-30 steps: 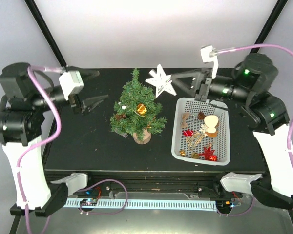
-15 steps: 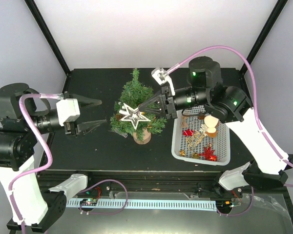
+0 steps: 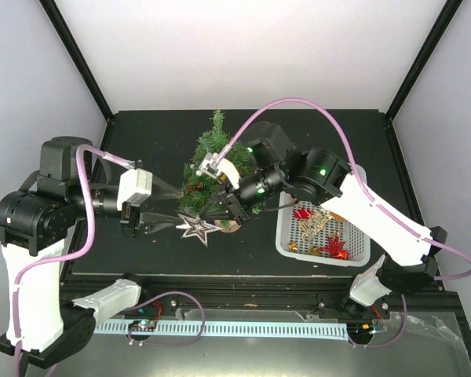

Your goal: Decorate the small christmas tree

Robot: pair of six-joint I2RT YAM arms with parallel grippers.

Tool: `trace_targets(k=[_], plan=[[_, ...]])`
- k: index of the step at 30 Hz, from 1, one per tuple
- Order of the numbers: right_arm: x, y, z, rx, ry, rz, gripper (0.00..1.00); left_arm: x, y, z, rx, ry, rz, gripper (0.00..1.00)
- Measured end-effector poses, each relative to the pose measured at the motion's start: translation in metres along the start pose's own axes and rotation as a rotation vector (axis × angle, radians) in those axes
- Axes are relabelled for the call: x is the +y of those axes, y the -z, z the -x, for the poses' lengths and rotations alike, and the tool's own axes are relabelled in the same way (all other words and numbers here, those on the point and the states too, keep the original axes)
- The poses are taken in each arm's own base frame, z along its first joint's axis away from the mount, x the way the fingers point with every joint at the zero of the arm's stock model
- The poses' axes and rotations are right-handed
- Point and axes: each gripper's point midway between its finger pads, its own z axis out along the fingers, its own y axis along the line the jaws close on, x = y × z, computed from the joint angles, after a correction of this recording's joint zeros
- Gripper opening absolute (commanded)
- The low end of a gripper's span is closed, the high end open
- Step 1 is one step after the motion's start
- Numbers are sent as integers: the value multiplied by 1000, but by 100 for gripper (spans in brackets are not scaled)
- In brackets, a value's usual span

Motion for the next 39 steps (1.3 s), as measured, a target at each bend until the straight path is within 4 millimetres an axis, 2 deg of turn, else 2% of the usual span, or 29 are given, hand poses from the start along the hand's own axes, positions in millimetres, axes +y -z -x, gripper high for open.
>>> trace_targets(k=[3,9,18,20,26,30,33,36,39], plan=[[-11,-8,-8,35,-18,-30,1,-4,-6,-8,27,11,-39,58],[-15,-8,-10,38,-16,-58,1,-6,-23,-31,116,32,-111,56],[-14,-3,-14,42,-20,-71,1,9,-46,-58,232,73,-143,55],[-13,-1,-16,42,-21,-71,1,12,-48,-61,245,73,-144,54],[-10,4,-21,42,-20,-71,1,12,-53,-63,259,67,-163,37],[-8,6,-23,44,-22,-71,1,9,-55,-63,263,60,-183,30],[-8,6,-23,44,-22,-71,1,7,-57,-64,265,57,-194,29],[-9,6,-25,48,-25,-72,1,6,-57,-64,267,55,-201,33],[-10,5,-26,52,-29,-73,1,4,-58,-64,267,52,-209,26]])
